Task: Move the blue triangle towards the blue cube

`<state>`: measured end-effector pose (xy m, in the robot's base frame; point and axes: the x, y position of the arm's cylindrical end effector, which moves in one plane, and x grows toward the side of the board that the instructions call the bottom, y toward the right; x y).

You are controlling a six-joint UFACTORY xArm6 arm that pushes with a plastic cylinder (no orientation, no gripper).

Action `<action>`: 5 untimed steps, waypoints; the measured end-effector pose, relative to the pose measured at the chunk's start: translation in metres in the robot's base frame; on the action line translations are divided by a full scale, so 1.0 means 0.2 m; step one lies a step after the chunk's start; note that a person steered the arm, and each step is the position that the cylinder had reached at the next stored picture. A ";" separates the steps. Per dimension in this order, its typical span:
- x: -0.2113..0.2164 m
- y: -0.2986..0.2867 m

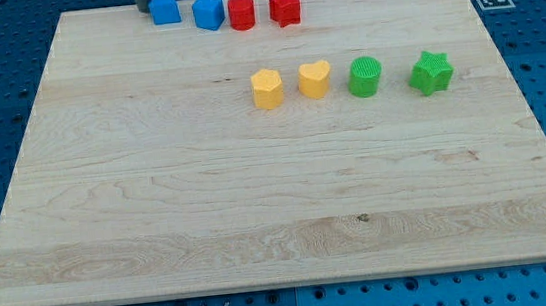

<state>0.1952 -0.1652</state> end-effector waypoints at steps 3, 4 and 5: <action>0.11 0.00; 0.11 0.01; 0.11 0.02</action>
